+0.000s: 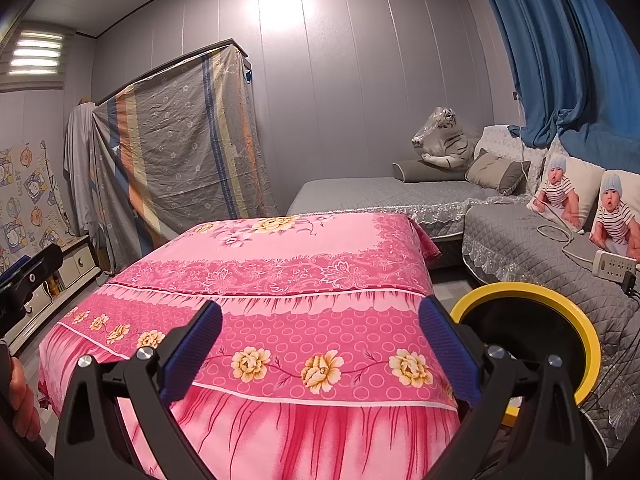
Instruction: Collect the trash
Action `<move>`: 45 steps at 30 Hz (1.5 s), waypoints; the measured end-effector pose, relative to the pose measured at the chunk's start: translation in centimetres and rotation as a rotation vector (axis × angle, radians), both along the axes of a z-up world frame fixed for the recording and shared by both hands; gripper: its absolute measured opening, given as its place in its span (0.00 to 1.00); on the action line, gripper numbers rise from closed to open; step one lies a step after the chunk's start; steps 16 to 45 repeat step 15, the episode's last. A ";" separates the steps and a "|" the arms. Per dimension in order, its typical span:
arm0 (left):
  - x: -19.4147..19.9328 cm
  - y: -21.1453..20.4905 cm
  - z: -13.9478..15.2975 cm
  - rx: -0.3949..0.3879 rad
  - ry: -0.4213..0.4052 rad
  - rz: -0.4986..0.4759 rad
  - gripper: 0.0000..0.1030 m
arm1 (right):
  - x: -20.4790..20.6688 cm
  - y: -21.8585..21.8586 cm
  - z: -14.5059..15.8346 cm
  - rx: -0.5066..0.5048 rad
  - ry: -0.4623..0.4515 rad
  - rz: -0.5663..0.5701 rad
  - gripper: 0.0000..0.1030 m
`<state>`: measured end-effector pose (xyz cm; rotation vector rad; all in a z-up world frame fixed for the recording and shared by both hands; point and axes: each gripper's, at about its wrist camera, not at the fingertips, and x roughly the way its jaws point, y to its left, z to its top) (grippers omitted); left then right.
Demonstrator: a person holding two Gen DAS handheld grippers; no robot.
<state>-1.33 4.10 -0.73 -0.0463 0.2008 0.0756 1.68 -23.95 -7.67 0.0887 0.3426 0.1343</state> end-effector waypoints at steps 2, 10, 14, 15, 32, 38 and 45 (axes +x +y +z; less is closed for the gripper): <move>0.0 0.1 0.0 -0.003 -0.001 -0.004 0.92 | 0.0 0.0 -0.1 0.001 0.001 -0.002 0.92; 0.2 0.2 0.0 -0.004 0.000 -0.007 0.92 | 0.1 -0.2 0.0 0.002 0.005 -0.002 0.92; 0.2 0.2 0.0 0.001 0.001 -0.004 0.92 | 0.0 -0.2 0.0 0.003 0.006 -0.001 0.92; 0.3 0.2 0.0 -0.001 0.002 -0.004 0.92 | 0.1 -0.3 0.1 0.003 0.005 -0.001 0.92; 0.3 0.2 0.0 -0.001 0.002 -0.004 0.92 | 0.1 -0.3 0.1 0.003 0.005 -0.001 0.92; 0.3 0.2 0.0 -0.001 0.002 -0.004 0.92 | 0.1 -0.3 0.1 0.003 0.005 -0.001 0.92; 0.3 0.2 0.0 -0.001 0.002 -0.004 0.92 | 0.1 -0.3 0.1 0.003 0.005 -0.001 0.92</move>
